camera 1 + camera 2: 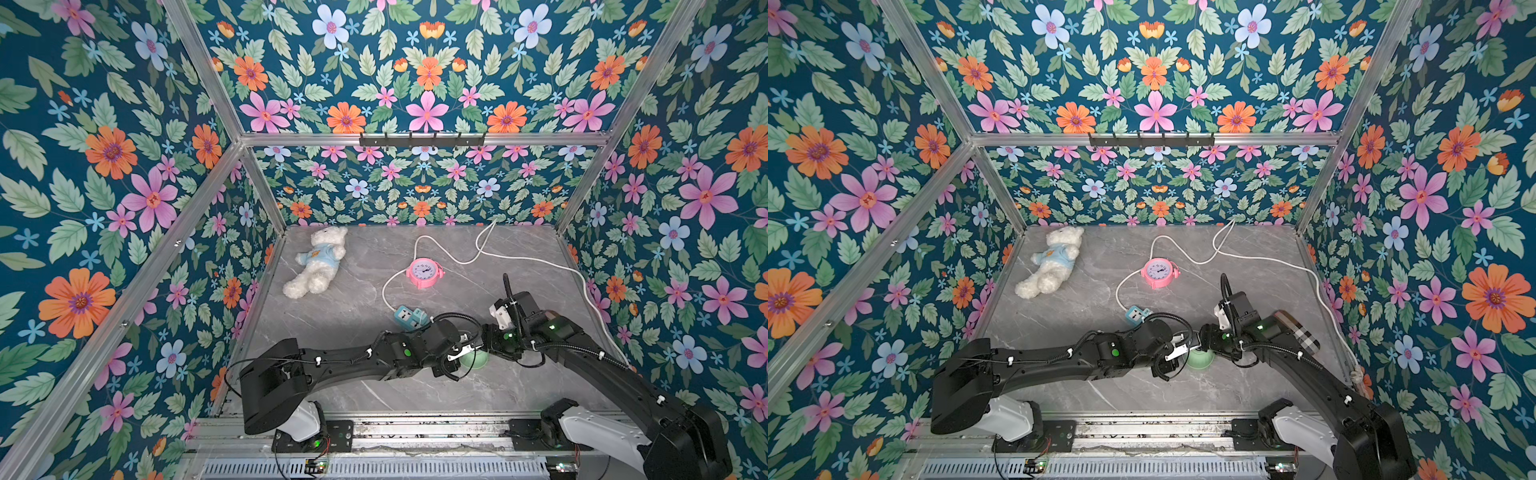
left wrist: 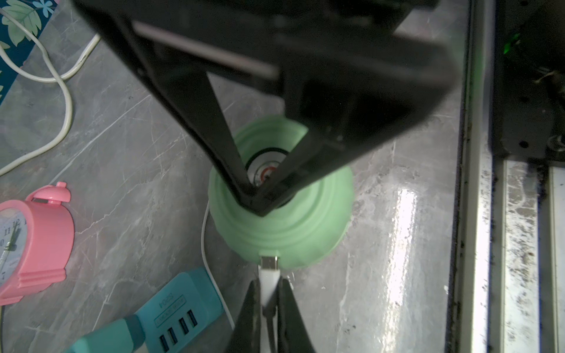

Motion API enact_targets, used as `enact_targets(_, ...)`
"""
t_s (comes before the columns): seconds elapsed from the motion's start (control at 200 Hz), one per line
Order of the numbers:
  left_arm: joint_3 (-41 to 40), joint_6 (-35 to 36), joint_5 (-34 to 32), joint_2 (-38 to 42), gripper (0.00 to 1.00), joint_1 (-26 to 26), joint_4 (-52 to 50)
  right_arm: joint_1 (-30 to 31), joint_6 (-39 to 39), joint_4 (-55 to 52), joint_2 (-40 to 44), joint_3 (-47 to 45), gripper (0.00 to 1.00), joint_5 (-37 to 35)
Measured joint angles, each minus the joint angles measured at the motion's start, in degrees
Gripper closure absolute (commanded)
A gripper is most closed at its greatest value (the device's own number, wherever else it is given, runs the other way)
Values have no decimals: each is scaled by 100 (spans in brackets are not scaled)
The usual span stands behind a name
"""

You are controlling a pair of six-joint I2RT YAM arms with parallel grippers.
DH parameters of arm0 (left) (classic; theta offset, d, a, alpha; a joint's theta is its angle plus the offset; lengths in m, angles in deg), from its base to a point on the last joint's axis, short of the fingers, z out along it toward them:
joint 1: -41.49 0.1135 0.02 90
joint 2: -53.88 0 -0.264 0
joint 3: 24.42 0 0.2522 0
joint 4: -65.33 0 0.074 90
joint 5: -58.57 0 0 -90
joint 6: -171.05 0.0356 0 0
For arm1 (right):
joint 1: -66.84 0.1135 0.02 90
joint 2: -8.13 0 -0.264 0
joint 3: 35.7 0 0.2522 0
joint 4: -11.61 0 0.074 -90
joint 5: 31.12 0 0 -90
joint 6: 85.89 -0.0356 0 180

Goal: Charge the cordless meat grinders
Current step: Insert the charging cable into the cordless meat grinder.

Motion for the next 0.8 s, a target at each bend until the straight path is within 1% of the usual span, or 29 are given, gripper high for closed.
enact_targets(0.53, 22, 140, 142, 59, 100, 13, -39, 0, 166, 46, -66, -4, 30, 39)
enact_targets(0.8, 28, 46, 146, -22, 100, 13, -20, 0, 170, 50, -81, -4, 30, 44)
